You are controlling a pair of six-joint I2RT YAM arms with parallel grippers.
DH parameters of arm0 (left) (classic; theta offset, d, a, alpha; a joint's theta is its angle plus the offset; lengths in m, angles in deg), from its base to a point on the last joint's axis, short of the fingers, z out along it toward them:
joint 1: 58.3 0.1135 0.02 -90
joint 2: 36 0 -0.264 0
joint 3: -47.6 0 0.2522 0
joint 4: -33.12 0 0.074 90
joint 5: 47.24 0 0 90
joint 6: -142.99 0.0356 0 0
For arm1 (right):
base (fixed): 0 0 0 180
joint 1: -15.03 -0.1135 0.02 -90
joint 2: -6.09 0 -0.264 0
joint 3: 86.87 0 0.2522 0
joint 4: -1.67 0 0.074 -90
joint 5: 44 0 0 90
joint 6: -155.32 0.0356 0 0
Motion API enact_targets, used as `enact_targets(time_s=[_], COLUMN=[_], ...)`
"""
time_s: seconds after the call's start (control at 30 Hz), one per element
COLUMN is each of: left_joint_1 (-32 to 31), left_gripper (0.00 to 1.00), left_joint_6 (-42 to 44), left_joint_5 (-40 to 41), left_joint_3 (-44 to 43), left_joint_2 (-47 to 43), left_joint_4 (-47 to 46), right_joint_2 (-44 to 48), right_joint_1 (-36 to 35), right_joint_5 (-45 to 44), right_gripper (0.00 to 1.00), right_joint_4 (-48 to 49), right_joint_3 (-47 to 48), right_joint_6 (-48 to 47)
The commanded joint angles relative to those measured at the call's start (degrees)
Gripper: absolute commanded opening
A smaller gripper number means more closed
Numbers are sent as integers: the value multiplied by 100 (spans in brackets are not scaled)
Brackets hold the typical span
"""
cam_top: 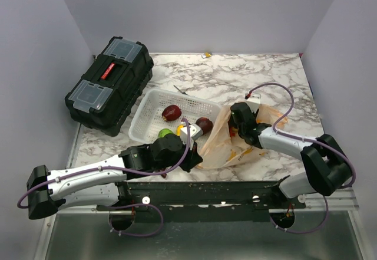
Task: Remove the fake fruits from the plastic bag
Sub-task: Take out the fake fruit from the plastic bag.
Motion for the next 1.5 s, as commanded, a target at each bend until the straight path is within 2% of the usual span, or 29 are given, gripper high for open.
enact_targets(time_s=[0.0,0.13,0.2,0.27,0.57,0.8,1.03,1.47], left_joint_1=[2,-4,2,-4,1,0,4,23], left_gripper=[0,0,0,0,0,0,0,0], left_joint_6=[-24,-24,-19,-15,-16,93,177,251], left_joint_5=[-206,-212,-216,-219,-165,-15,164,409], left_joint_3=[-203,-232,-247,-266,-372,-531,-771,-1016], left_joint_2=[17,42,54,74,181,227,186,291], left_joint_4=[-30,-12,-14,-14,48,38,9,-22], right_joint_2=[-179,-260,-293,-305,189,760,1022,2432], right_joint_1=[35,78,78,78,82,78,79,80], right_joint_5=[-485,-547,-638,-657,-282,201,206,419], right_gripper=[59,58,51,49,22,1,1,1], right_joint_4=[238,297,329,357,167,-912,-2515,-3666], right_joint_3=[41,78,79,92,-33,-70,167,313], right_joint_6=[82,40,55,21,-249,-78,668,968])
